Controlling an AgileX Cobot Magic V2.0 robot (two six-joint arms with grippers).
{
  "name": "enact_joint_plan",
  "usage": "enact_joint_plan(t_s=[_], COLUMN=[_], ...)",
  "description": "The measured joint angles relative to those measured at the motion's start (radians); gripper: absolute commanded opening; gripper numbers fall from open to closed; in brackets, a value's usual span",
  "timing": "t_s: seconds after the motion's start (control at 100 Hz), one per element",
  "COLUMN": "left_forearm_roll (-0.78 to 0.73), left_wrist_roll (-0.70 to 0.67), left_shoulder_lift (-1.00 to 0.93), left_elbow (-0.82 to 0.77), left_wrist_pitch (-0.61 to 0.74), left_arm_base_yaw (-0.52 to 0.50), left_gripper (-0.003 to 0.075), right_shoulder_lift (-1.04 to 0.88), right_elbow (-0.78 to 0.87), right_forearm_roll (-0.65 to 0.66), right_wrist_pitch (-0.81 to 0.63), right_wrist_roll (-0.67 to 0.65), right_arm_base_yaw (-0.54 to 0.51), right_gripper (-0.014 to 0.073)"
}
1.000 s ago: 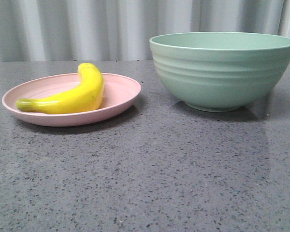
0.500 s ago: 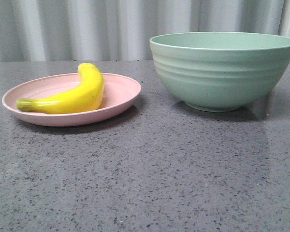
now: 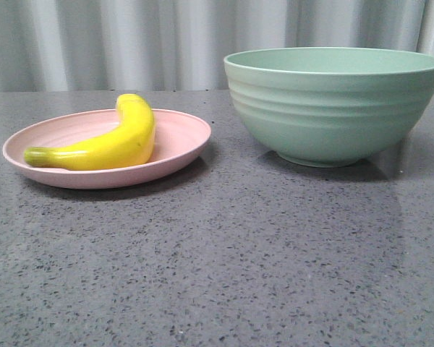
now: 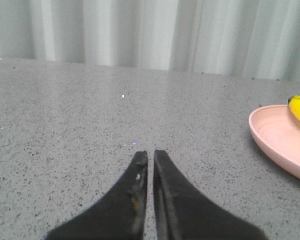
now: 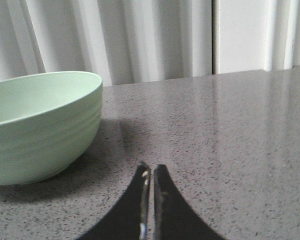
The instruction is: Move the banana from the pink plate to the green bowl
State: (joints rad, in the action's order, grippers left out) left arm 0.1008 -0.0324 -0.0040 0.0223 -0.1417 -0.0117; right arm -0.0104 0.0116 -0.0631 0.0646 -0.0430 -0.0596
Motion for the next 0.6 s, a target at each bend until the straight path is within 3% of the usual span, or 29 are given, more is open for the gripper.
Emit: enact_joint_plan(t_s=[0.38, 0.6], left_forearm_roll=[0.000, 0.004], left_wrist_roll=[0.000, 0.000], left_shoulder_lift=[0.000, 0.050], left_elbow=[0.120, 0.219], left_wrist_pitch=[-0.090, -0.152], left_arm_base_yaw=[0.000, 0.009], left_gripper=[-0.0019, -0.0019], right_shoulder_lift=[0.000, 0.117], right_elbow=[-0.163, -0.277], right_forearm_roll=[-0.041, -0.041], right_wrist_pitch=[0.228, 0.333], right_wrist_roll=[0.000, 0.000], right_arm_base_yaw=[0.000, 0.000], right_gripper=[-0.0071, -0.0071])
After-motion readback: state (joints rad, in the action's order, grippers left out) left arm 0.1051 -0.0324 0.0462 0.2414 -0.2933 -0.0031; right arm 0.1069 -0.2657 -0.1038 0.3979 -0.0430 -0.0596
